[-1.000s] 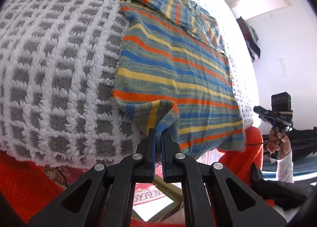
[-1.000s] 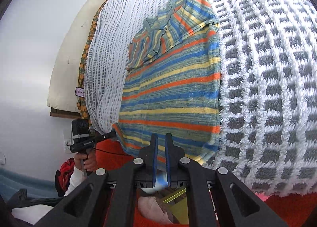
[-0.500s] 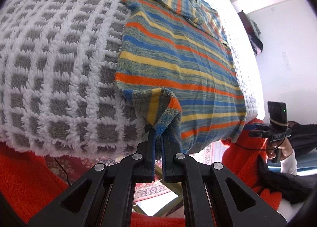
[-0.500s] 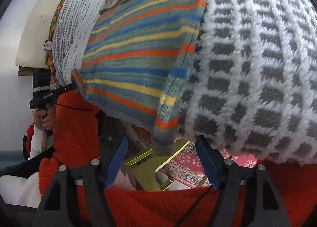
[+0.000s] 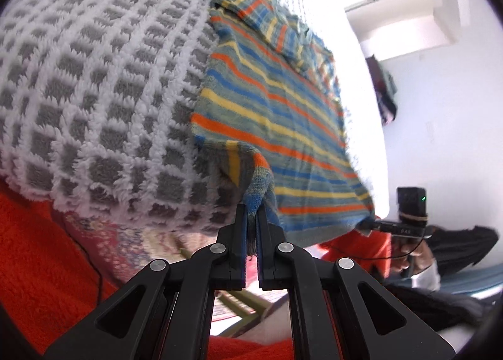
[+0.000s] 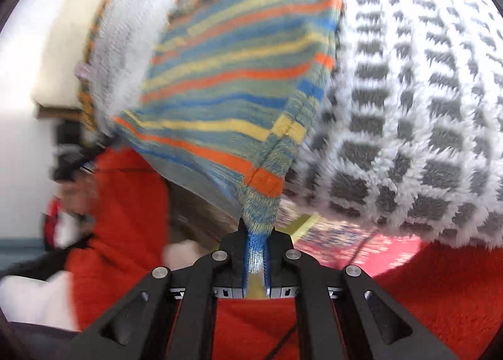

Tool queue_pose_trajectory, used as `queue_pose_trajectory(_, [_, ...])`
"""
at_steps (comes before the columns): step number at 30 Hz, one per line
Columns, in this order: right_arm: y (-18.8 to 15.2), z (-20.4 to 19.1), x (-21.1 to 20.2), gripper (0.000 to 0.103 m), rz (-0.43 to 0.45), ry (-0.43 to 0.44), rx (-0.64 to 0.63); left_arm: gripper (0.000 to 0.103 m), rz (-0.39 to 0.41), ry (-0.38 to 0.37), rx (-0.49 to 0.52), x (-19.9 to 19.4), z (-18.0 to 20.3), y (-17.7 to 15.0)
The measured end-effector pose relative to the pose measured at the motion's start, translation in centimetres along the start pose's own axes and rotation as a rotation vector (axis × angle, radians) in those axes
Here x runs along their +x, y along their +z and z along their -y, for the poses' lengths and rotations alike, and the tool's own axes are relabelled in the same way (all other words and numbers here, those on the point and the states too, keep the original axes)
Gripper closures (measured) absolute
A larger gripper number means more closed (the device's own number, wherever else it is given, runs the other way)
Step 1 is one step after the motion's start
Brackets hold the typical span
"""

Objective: Fold small clothes
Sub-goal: 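Lift the hem with both grippers and fold it over the shirt body toward the collar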

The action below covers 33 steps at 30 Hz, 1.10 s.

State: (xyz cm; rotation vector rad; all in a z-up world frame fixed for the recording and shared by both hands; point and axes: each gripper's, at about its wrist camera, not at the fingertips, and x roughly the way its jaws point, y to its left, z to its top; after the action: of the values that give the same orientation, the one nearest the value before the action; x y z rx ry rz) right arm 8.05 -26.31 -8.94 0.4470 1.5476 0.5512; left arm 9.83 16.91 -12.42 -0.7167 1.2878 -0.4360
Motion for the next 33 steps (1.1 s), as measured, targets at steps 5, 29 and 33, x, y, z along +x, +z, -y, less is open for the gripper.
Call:
queue_pose_trajectory(5, [2.5,0.9,-3.1,0.096,0.163,0.237,0.089,0.100,0.057,-0.092,-0.058,-0.6,0.0,3.1])
queue_pose_trajectory(29, [33.6,6.5,-5.0,0.077,0.549,0.282,0.303,0.096,0.252,0.163,-0.071,9.0,2.8,35.5])
queue_pose_trajectory(33, [33.3,8.8,-6.0,0.026,0.625,0.253,0.370,0.047,0.249,0.247,-0.110,9.7,0.5,35.9])
